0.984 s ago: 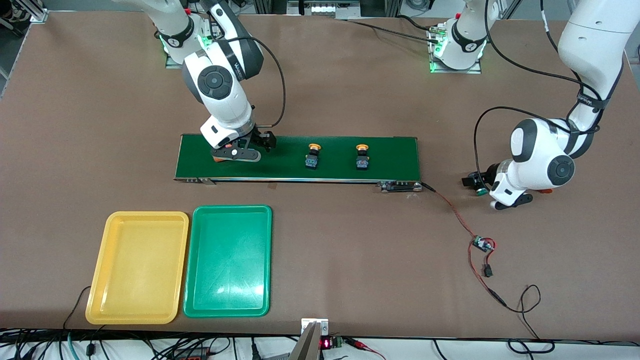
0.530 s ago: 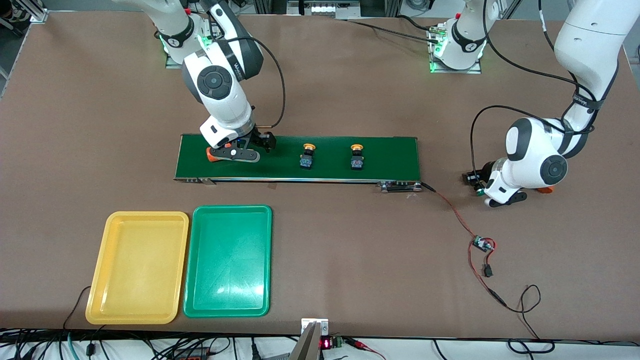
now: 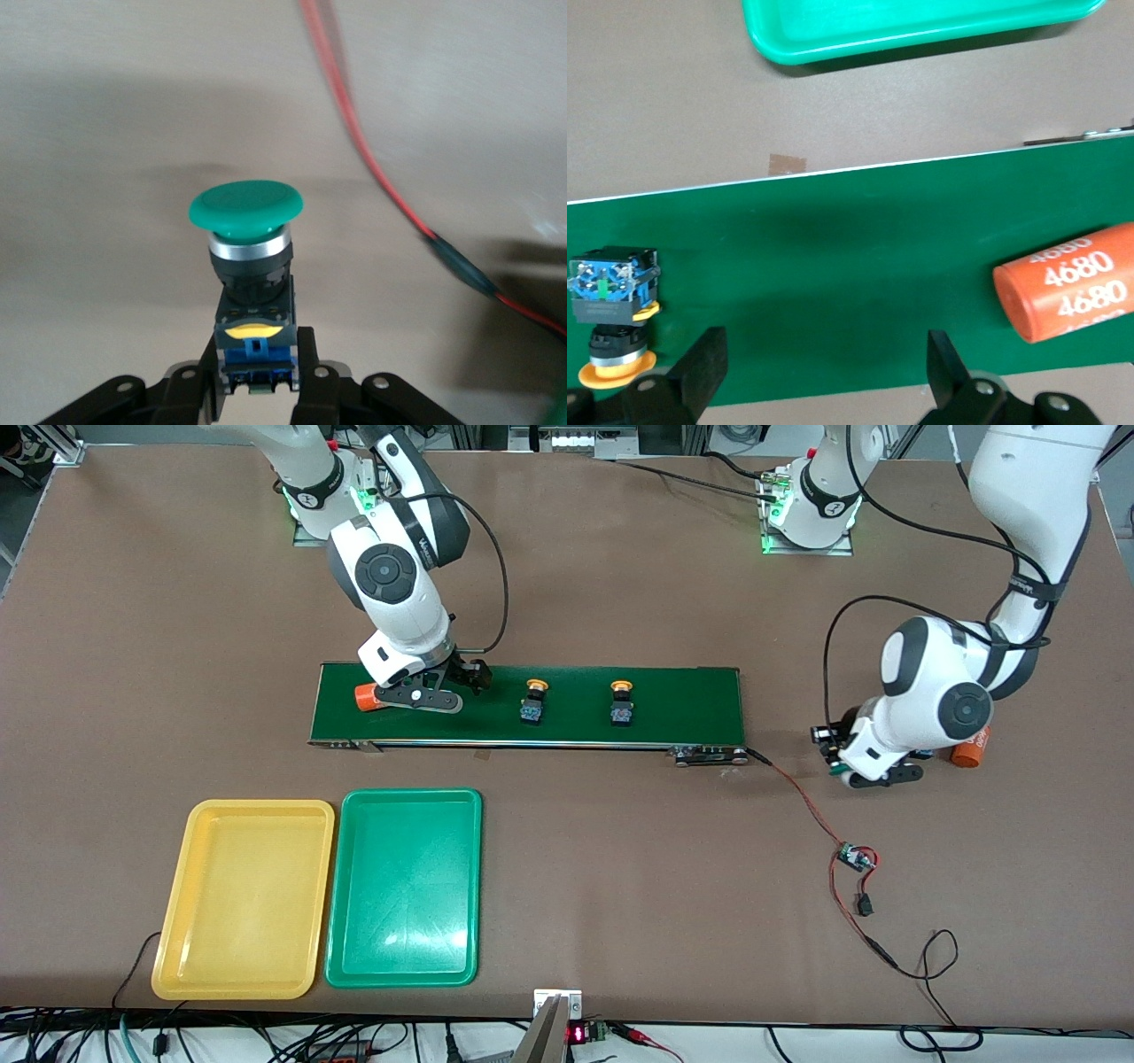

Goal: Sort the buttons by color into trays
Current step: 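Carry another green-cap button onto the belt with the left gripper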

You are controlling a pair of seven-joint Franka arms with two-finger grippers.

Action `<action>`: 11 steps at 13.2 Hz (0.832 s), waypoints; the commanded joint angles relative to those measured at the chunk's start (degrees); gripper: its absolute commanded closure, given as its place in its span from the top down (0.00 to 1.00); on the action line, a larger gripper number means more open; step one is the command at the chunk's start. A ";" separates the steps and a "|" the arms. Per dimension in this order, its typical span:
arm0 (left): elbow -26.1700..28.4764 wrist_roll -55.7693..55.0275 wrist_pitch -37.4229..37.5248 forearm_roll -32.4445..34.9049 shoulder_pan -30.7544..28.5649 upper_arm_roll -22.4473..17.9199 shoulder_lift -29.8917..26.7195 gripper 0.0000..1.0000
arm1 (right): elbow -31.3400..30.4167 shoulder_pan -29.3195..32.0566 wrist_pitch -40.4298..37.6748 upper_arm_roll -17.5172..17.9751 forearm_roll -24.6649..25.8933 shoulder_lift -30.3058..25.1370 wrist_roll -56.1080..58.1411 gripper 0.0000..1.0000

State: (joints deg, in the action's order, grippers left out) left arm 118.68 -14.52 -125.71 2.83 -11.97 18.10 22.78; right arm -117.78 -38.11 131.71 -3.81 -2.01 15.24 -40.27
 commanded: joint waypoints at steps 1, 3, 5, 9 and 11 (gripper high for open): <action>0.41 -0.95 4.94 -0.45 4.93 3.76 -3.79 0.00 | 0.71 -1.00 0.74 -0.14 -0.63 1.02 -1.04 1.00; -0.02 -4.27 4.95 -6.76 5.64 7.91 -4.50 0.00 | 0.71 -1.00 0.83 -0.14 -0.63 1.02 -1.13 1.00; -0.82 -4.91 4.77 -8.63 8.71 8.88 -4.41 0.00 | 0.71 -1.00 0.83 -0.14 -0.63 1.02 -1.13 1.00; -0.64 -4.65 1.61 -8.72 12.58 8.97 -3.01 0.03 | 0.71 -1.00 0.83 -0.15 -0.63 1.02 -1.04 1.00; -0.29 -4.65 1.52 -8.72 12.76 8.97 -2.75 0.08 | 0.71 -1.00 0.83 -0.14 -0.63 1.02 -1.13 1.00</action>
State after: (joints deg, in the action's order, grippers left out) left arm 118.41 -19.61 -123.63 -4.76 0.47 27.41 19.59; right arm -117.72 -38.65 132.30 -3.81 -2.01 15.96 -40.50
